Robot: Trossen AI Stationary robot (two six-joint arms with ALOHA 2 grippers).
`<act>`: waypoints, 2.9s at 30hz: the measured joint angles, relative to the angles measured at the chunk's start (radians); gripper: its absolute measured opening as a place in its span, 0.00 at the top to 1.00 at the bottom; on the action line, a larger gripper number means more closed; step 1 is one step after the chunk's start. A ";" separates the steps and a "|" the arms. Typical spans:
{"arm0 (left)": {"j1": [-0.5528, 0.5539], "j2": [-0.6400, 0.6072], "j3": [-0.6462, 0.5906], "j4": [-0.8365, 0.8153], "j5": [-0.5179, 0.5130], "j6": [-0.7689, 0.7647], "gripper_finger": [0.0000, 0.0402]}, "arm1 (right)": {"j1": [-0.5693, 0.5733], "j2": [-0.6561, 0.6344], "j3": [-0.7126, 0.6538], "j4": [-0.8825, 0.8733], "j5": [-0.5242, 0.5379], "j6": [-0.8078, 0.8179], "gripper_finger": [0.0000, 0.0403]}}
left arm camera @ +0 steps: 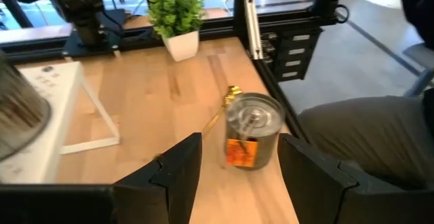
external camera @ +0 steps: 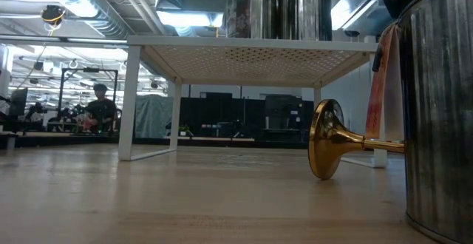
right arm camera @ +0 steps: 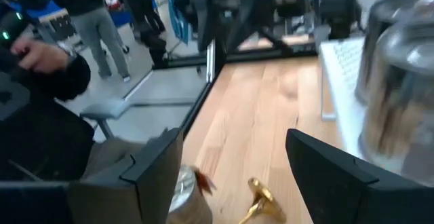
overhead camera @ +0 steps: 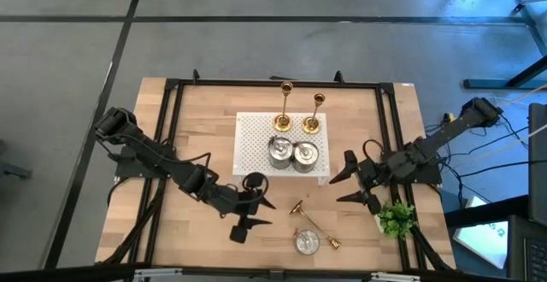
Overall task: Pick & Place candle stick holders
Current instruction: Put the silver scented candle on the shelf aligned with the other silver scented candles
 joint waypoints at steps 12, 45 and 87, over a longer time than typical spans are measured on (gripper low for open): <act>-0.083 0.049 0.000 0.012 -0.017 -0.221 0.53 | 0.099 0.277 0.000 0.156 0.000 0.075 0.34; -0.302 0.370 0.085 0.300 -0.442 -0.277 0.51 | 0.477 0.790 0.368 -0.045 0.405 0.465 0.34; -0.108 0.574 0.164 0.540 -0.277 -0.049 0.14 | 0.471 0.904 0.427 -0.173 0.509 0.656 0.34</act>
